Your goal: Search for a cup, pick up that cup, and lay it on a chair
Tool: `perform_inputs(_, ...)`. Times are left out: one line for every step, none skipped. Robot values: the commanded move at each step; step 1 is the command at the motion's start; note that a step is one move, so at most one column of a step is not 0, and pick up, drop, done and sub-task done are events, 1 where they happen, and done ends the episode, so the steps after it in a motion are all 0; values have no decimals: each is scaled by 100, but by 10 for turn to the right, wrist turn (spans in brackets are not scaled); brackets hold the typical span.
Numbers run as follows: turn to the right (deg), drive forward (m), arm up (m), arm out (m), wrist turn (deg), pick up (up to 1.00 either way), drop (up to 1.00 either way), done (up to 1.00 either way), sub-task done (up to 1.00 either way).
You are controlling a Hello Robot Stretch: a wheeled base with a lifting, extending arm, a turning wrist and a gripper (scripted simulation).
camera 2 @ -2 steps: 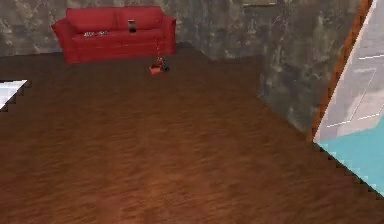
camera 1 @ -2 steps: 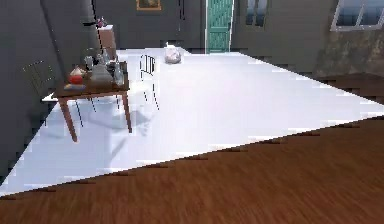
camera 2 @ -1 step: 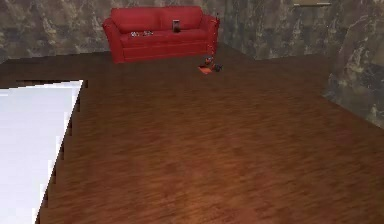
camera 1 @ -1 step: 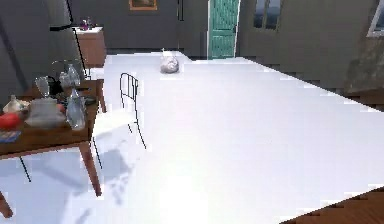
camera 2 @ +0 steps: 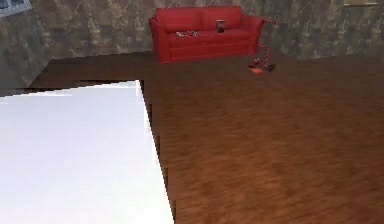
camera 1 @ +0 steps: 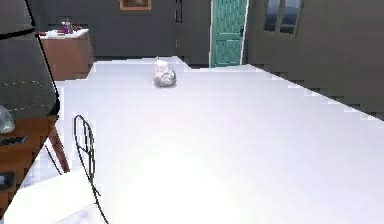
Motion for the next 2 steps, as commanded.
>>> perform_inputs(-60,0,0,0,0,0,0,0,0)
perform_inputs(-30,0,0,0,0,0,0,0,0)
